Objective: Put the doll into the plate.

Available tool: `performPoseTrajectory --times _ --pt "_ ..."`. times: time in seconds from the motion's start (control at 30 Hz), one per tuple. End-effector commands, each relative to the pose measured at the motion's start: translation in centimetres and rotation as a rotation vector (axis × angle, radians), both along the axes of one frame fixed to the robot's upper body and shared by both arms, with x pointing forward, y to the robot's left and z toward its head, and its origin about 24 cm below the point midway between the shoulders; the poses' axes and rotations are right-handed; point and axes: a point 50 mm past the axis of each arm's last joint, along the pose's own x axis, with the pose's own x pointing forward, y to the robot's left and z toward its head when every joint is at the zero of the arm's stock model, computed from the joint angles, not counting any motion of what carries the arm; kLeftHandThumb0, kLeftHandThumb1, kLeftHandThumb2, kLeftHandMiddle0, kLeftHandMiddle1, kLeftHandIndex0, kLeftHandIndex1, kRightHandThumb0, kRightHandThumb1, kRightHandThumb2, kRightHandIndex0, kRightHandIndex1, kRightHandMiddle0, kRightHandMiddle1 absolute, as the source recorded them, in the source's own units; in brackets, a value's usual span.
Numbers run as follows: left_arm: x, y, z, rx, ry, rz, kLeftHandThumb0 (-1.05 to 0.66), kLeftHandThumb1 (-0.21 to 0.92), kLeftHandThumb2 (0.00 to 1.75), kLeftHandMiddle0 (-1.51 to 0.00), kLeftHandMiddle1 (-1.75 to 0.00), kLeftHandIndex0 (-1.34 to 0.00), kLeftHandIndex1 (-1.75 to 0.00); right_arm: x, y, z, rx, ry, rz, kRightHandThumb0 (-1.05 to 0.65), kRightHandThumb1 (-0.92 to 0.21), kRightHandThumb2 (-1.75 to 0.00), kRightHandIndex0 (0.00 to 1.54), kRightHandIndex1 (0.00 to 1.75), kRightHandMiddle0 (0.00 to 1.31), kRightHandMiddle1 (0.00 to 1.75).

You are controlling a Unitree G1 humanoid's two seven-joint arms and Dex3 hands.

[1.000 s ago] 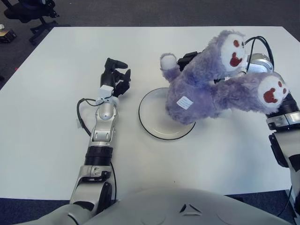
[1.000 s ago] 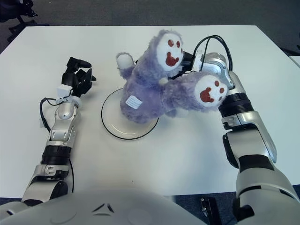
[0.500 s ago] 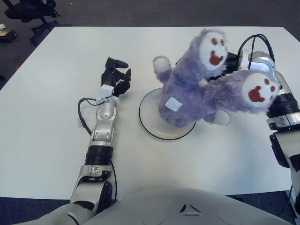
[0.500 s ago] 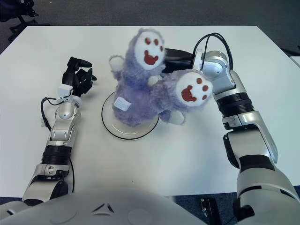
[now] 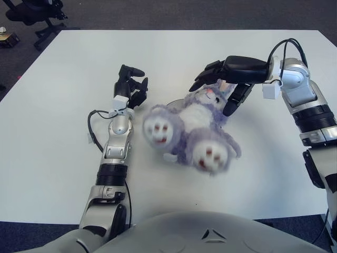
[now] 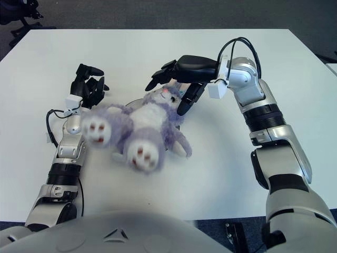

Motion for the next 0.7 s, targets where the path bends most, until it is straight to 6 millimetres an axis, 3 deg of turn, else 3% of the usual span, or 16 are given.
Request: performPoseTrajectory --times 0.0,0.67 --pt "0.16 -0.06 0.29 0.009 -0.015 0.009 -0.35 0.92 0.47 -0.62 -1.66 -0.25 -1.7 -0.01 -0.39 0.12 -0.003 -0.003 -0.003 -0.29 -0.92 -0.09 0.5 0.0 0.47 0.17" --pt "0.16 -0.19 0.32 0.012 -0.014 0.013 -0.35 0.92 0.47 -0.62 -1.67 -0.25 -1.7 0.02 -0.51 -0.01 -0.046 -0.027 -0.017 -0.38 -0.92 -0.15 0.42 0.0 0.45 0.12"
